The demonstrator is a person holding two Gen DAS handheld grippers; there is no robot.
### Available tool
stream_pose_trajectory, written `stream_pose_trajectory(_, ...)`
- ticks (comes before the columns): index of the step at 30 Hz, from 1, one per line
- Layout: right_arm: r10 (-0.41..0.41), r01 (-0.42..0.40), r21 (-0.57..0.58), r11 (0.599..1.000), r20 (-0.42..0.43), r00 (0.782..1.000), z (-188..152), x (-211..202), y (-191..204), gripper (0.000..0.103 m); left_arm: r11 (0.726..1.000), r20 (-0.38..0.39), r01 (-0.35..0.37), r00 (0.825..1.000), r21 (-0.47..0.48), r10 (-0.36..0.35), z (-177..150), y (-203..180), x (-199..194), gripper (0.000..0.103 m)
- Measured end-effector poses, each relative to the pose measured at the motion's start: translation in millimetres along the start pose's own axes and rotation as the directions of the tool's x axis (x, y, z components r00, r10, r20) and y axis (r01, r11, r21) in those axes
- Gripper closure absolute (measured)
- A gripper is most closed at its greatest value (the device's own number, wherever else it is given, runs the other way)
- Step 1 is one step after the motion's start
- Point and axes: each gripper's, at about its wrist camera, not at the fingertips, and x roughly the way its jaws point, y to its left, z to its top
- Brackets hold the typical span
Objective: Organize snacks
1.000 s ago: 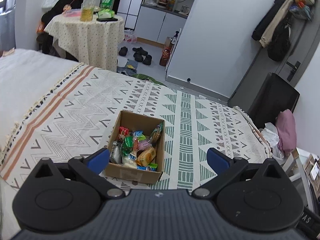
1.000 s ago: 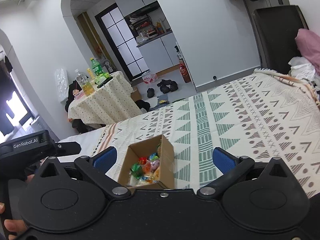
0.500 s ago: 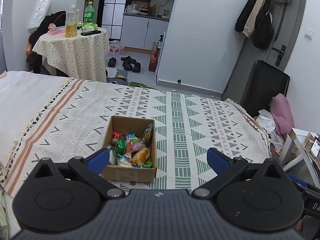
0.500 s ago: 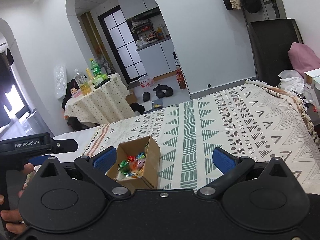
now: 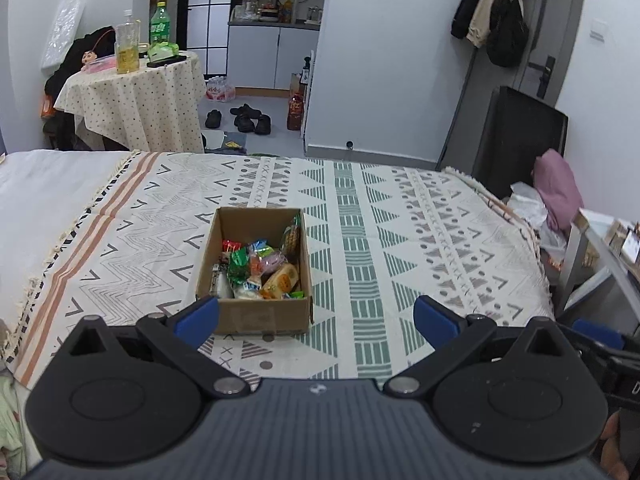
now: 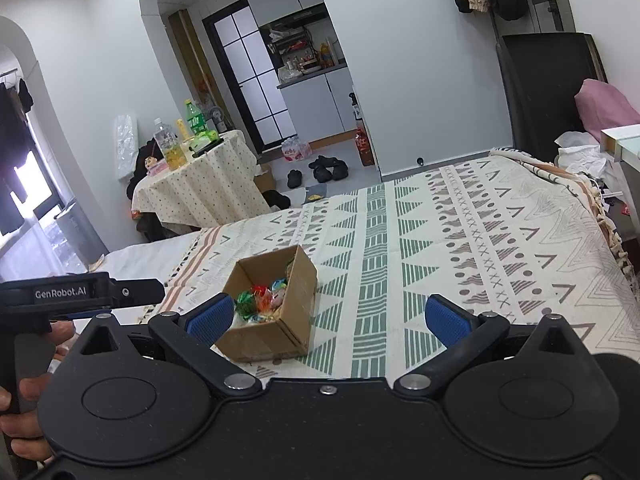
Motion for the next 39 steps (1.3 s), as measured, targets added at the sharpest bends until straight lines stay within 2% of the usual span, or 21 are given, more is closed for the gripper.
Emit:
stream_pose_trajectory(13, -0.043, 0.041, -0.047, 0.998, -0.045, 0.998, -18.8, 1.3, 7.1, 0.000, 0.999, -0.019, -0.008, 1.000, 0.033, 0.008, -17.7, 4.5, 1.2, 0.000)
stream_pose_trajectory(39, -0.047, 0.045, -0.058, 0.997, -0.043, 0.998, -15.6, 0.4, 8.9, 0.000, 1.000, -0.030, -0.019, 0.999, 0.022, 0.020, -19.9, 7.7, 3.3, 0.000)
